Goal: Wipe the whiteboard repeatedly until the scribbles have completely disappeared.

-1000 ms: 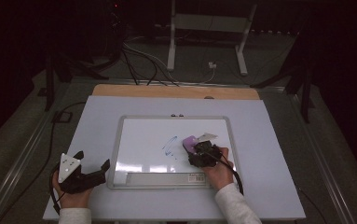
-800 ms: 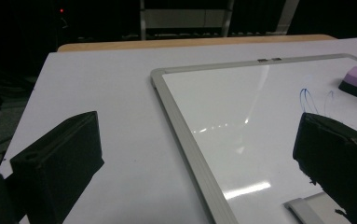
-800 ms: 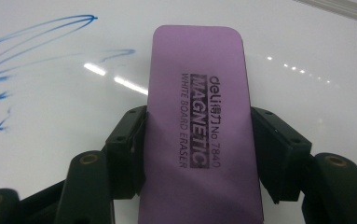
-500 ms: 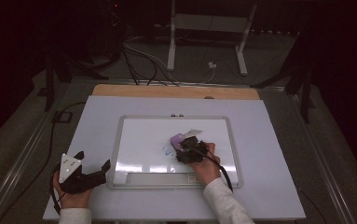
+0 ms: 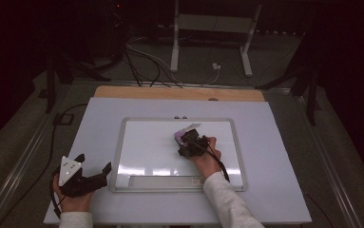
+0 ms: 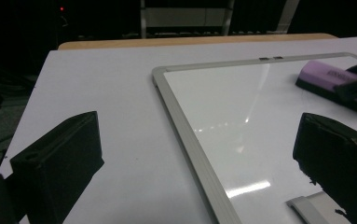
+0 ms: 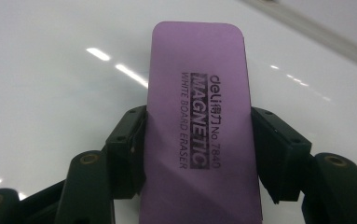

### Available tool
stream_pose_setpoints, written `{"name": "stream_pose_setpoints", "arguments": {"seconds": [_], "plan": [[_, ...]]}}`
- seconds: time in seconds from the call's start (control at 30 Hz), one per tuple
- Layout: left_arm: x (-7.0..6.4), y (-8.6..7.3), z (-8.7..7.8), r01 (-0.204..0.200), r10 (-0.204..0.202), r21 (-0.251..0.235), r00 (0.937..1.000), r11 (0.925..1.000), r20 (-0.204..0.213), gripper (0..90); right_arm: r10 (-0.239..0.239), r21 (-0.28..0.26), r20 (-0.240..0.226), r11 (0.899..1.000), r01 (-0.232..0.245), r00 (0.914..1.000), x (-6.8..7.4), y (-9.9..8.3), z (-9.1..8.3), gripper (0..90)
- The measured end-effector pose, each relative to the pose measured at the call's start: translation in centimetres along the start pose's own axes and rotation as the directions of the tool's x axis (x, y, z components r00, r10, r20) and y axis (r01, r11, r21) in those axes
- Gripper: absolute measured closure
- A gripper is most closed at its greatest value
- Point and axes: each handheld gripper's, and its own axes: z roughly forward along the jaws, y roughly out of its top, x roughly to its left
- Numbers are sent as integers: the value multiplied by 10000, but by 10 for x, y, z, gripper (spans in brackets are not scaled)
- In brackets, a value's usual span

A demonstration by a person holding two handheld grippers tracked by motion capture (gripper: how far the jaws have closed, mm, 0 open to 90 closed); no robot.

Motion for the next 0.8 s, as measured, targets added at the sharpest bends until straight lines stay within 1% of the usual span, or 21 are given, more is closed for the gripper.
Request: {"name": "stream_pose_setpoints", "arguments": {"seconds": [0.07,0.13,0.17,0.2,0.23,0.27,0.3,0.4,0.47,0.57,0.63,0.7,0.73,0.77,0.8], "plan": [[0,0,0,-17,17,-2,10000,10000,-4,22,200,82,328,9998,-202,9993,-9,-1,1,408],[0,0,0,-27,27,20,10000,10000,-10,22,185,134,580,9997,-193,9981,-14,-1,1,409],[0,0,0,-26,26,24,10000,10000,-2,22,177,140,601,9997,-185,9980,-14,-1,1,409],[-1,0,0,-40,40,34,10000,10000,-12,22,61,140,770,9999,-72,9970,-10,-1,0,409],[-1,0,0,-40,40,29,10000,10000,-16,22,61,140,770,9999,-72,9970,-10,-1,0,409],[-1,0,0,-46,46,31,10000,10000,-2,22,-28,154,726,9999,17,9974,-8,0,0,409],[-1,0,1,-49,49,30,10000,10000,2,22,-76,148,563,9999,68,9984,-5,0,0,409],[-2,0,1,-58,58,30,10000,10000,5,22,-467,131,258,9988,464,9986,10,4,-1,409],[-2,0,1,-56,56,17,10000,10000,3,22,-828,114,93,9965,827,9965,21,7,-2,409],[-1,0,1,-50,50,30,10000,10000,-2,22,-1291,-17,-375,9916,1292,9909,39,10,-3,409],[-1,0,1,-42,42,10,10000,10000,-15,22,-1518,-51,-548,9884,1518,9869,46,12,-3,409],[0,0,0,-18,18,-25,10000,10000,-23,22,-1616,-37,-515,9868,1616,9855,48,14,-2,409],[0,0,0,-13,13,-29,10000,10000,-27,22,-1514,-20,-502,9885,1515,9872,45,14,-1,409],[0,0,0,4,-4,-35,10000,10000,-29,22,-1398,17,-159,9902,1398,9901,38,15,1,409],[0,0,-1,-1,0,-37,10000,10000,-43,22,-1398,17,-159,9902,1398,9901,38,15,1,409]]}}
